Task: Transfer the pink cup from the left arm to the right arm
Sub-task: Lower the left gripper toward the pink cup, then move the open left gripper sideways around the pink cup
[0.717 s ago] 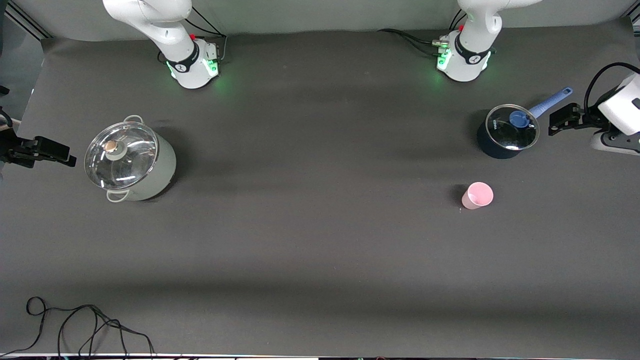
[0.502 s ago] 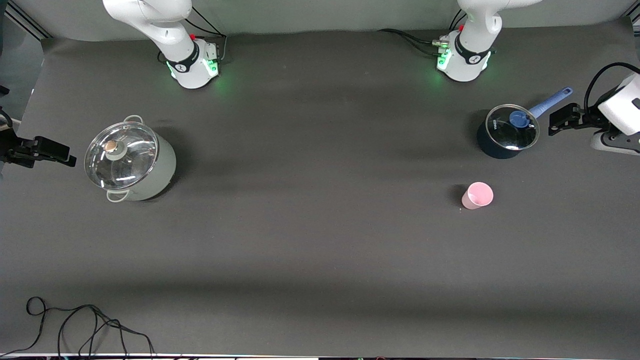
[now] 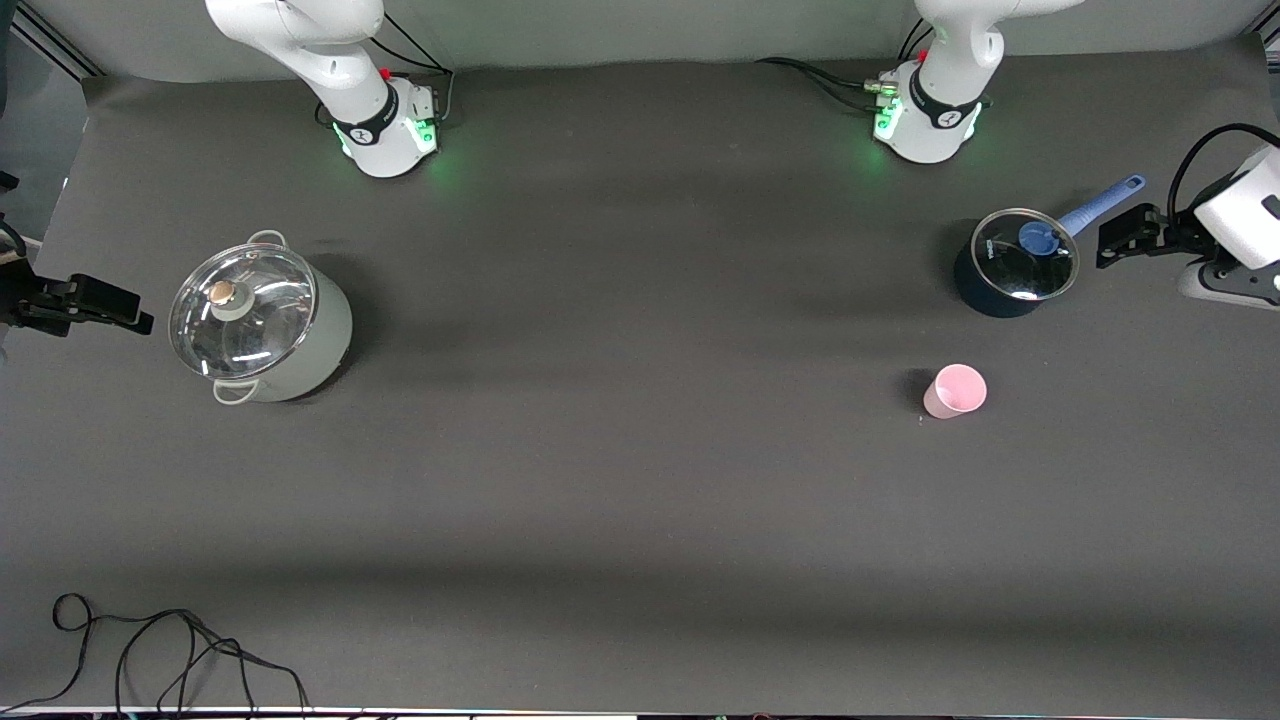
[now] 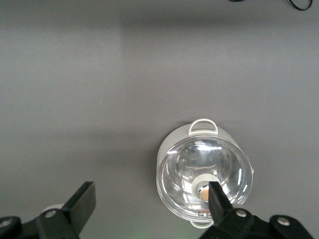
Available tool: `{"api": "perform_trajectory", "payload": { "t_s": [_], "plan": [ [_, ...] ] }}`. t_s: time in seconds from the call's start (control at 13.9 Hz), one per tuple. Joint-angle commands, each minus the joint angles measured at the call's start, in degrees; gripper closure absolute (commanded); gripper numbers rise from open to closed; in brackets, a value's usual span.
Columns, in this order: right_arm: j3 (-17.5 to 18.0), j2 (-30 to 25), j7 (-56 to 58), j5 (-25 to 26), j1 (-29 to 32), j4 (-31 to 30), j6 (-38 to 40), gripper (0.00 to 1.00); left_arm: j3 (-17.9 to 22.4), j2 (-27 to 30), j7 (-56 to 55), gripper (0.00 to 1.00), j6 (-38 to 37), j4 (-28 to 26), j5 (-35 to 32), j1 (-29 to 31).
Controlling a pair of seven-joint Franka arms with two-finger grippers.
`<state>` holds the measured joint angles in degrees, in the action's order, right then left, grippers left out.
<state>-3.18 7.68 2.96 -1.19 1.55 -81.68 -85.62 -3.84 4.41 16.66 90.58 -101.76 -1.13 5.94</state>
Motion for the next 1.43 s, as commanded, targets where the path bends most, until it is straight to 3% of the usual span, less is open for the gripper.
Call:
{"api": "perform_trajectory", "payload": {
  "t_s": [0.0,0.43,0.86,1.08,1.36],
  "plan": [
    [-0.07,0.23,-0.32,-1.09,0.21,0.64,-1.12,0.0,1.63,0.07,9.5,0.0,-0.58,-0.19,0.25,0.21],
    [-0.25,-0.64,-0.85,-1.18,0.03,0.91,-2.18,0.0,1.9,-5.54,33.74,0.0,0.56,2.8,3.75,2.4],
    [-0.16,-0.55,-0.49,-1.18,0.12,0.38,-1.57,0.0,1.9,-11.52,59.76,0.0,8.02,3.06,7.88,7.41],
    [-0.07,-0.56,-0.58,-1.27,-0.06,0.38,-1.57,0.0,1.9,-16.78,73.03,0.0,10.4,3.06,17.17,11.97],
    [0.1,-0.47,-1.02,-2.14,-0.06,0.38,-1.57,0.0,1.9,-28.38,93.6,0.0,10.85,5.34,32.82,18.4]
  ]
}}
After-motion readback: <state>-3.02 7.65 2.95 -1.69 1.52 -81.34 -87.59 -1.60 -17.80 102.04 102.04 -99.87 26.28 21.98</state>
